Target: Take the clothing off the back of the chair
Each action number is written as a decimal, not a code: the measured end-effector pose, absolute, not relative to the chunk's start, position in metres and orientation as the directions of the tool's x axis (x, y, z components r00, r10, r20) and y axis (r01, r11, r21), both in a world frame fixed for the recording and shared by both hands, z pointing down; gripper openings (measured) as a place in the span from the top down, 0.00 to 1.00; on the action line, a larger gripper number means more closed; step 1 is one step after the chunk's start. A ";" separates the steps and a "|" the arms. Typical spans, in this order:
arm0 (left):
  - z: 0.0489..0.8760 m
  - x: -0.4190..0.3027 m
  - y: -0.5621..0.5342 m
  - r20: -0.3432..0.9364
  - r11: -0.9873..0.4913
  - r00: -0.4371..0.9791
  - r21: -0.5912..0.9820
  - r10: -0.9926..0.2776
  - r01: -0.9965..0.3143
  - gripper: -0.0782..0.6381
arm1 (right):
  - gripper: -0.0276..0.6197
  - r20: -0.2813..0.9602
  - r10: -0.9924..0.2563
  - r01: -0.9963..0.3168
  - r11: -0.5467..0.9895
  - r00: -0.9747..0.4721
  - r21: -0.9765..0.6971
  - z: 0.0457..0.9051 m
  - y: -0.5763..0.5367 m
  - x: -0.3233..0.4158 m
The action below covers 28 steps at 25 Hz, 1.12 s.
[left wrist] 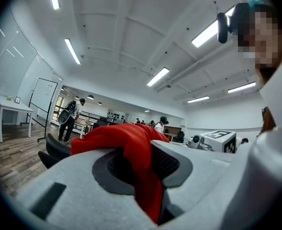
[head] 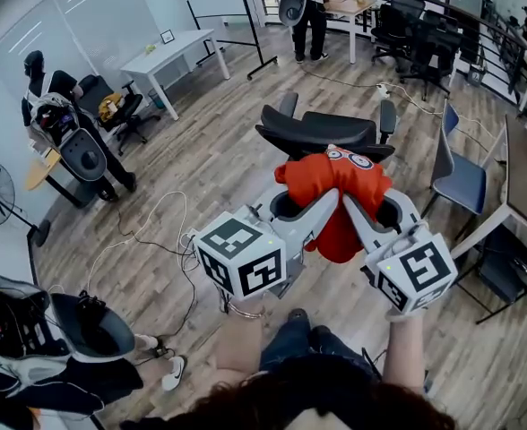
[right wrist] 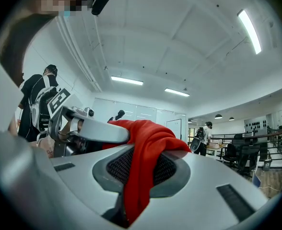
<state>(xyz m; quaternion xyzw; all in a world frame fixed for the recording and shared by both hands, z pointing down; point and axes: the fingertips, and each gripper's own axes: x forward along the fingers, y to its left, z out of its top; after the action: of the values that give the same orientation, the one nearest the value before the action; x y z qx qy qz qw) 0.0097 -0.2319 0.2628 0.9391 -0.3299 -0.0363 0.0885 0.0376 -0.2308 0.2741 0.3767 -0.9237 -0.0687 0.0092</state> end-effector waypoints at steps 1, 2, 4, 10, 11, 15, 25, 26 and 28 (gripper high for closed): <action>0.264 0.010 -0.229 -0.008 -0.765 0.779 0.191 -0.627 -0.614 0.75 | 0.84 -0.033 -0.696 -0.693 0.709 -0.717 0.130 0.275 -0.228 0.038; 0.265 0.010 -0.226 -0.007 -0.765 0.779 0.193 -0.628 -0.615 0.75 | 0.84 -0.030 -0.695 -0.692 0.711 -0.719 0.127 0.276 -0.225 0.038; 0.267 0.012 -0.221 -0.003 -0.764 0.779 0.196 -0.627 -0.615 0.75 | 0.84 -0.026 -0.694 -0.691 0.713 -0.720 0.120 0.279 -0.220 0.040; 0.267 0.013 -0.206 0.010 -0.772 0.789 0.204 -0.614 -0.603 0.75 | 0.84 -0.017 -0.707 -0.705 0.702 -0.707 0.105 0.279 -0.204 0.041; 0.266 0.014 -0.204 0.011 -0.773 0.791 0.203 -0.611 -0.600 0.75 | 0.84 -0.016 -0.710 -0.708 0.699 -0.704 0.102 0.278 -0.202 0.042; 0.270 0.015 -0.194 0.015 -0.779 0.797 0.205 -0.603 -0.593 0.75 | 0.84 -0.011 -0.723 -0.720 0.687 -0.691 0.099 0.281 -0.192 0.043; 0.274 -0.013 -0.152 0.011 -0.785 0.809 0.233 -0.587 -0.573 0.75 | 0.84 0.008 -0.748 -0.744 0.660 -0.663 0.102 0.285 -0.150 0.016; 0.275 -0.015 -0.147 0.013 -0.786 0.810 0.233 -0.586 -0.572 0.75 | 0.84 0.010 -0.750 -0.745 0.659 -0.662 0.101 0.286 -0.144 0.014; 0.278 -0.018 -0.137 0.013 -0.788 0.812 0.233 -0.583 -0.569 0.75 | 0.84 0.011 -0.752 -0.748 0.656 -0.659 0.100 0.289 -0.134 0.011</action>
<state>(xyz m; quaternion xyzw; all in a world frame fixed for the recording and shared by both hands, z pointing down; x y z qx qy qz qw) -0.0175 -0.1371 0.2776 0.9452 -0.3048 -0.0298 0.1135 0.0109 -0.1339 0.2889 0.4122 -0.9097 -0.0433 0.0254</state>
